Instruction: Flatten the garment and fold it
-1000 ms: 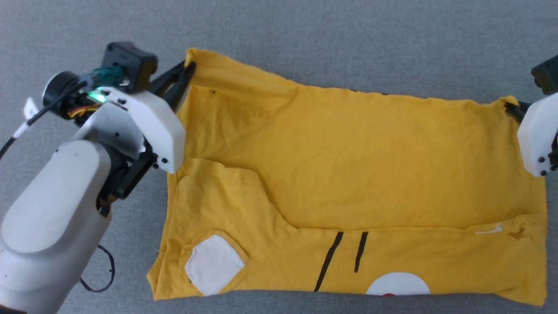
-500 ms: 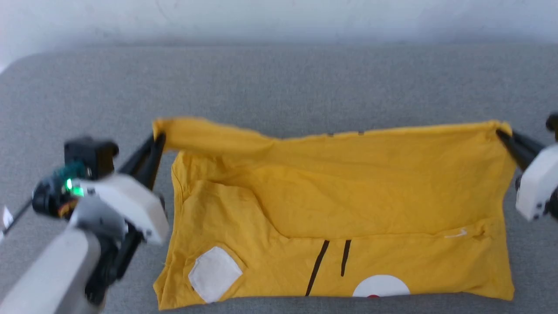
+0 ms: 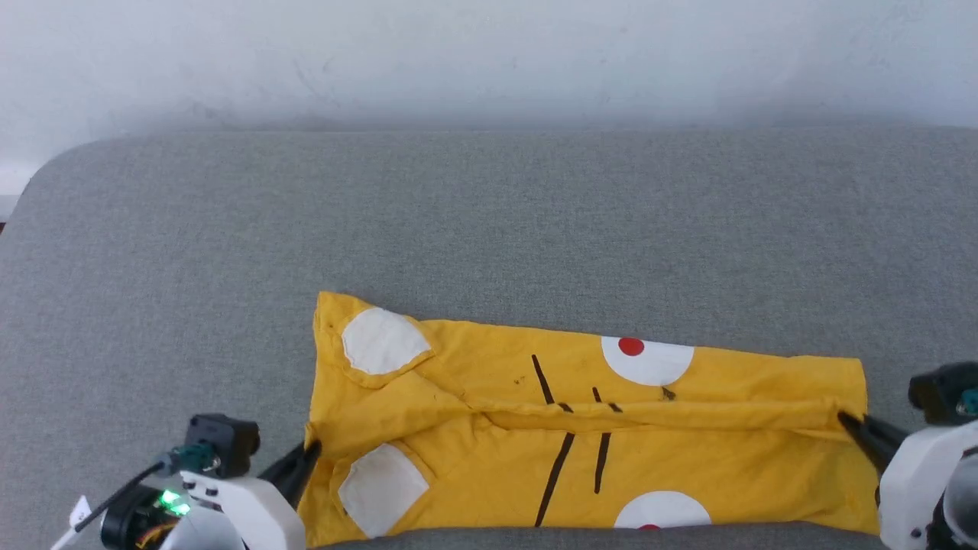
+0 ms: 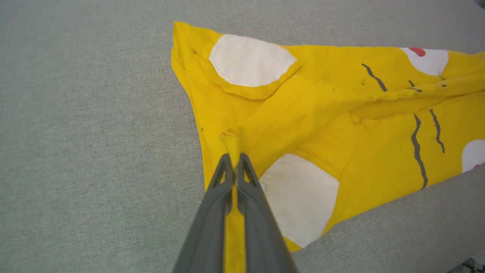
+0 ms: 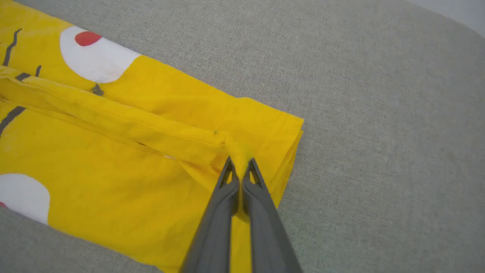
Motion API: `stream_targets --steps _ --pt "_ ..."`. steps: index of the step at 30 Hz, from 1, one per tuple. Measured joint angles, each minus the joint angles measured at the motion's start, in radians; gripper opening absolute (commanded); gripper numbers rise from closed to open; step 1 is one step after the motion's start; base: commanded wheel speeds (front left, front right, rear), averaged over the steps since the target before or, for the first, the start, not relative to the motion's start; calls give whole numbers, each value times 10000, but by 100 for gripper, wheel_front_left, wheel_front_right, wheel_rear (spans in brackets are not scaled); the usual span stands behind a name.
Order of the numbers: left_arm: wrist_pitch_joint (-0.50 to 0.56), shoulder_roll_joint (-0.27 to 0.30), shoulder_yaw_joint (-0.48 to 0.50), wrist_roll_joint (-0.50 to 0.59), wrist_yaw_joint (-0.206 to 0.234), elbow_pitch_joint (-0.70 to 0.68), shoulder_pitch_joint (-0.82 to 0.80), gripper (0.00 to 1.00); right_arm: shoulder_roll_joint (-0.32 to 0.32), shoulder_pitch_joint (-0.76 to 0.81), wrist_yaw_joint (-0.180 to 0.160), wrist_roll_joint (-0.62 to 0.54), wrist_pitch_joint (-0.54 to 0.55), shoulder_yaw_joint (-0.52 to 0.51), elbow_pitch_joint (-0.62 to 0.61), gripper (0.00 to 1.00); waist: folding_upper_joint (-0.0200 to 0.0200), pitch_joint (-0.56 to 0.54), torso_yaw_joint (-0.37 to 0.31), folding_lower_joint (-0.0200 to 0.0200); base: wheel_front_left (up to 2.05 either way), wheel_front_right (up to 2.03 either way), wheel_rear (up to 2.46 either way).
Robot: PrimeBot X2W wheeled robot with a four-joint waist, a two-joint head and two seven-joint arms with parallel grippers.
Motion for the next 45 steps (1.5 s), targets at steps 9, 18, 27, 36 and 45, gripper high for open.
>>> stream_targets --steps 9,18,27,36,45 --pt "-65 -368 -616 25 -627 1507 -9 0 -144 382 0 -374 336 326 316 0 0 76 16 1 0 0 0" --pt "-706 -510 -779 242 -1037 2253 -261 100 -115 328 0 -244 132 617 696 100 0 -44 -1 1 0 0 0" --pt "-2949 -961 244 190 -945 1850 -404 100 86 304 0 683 301 -583 -872 100 0 -492 -82 0 0 0 0" --pt "-4623 -2627 2445 -347 -359 1365 -161 100 1697 1108 0 -102 796 -2640 -1791 100 0 -764 -95 1 0 0 0" --pt "-4633 -5154 5196 2696 -1162 418 923 100 4105 1835 0 -1488 1060 -4406 -1218 100 0 -635 27 2 0 0 0"
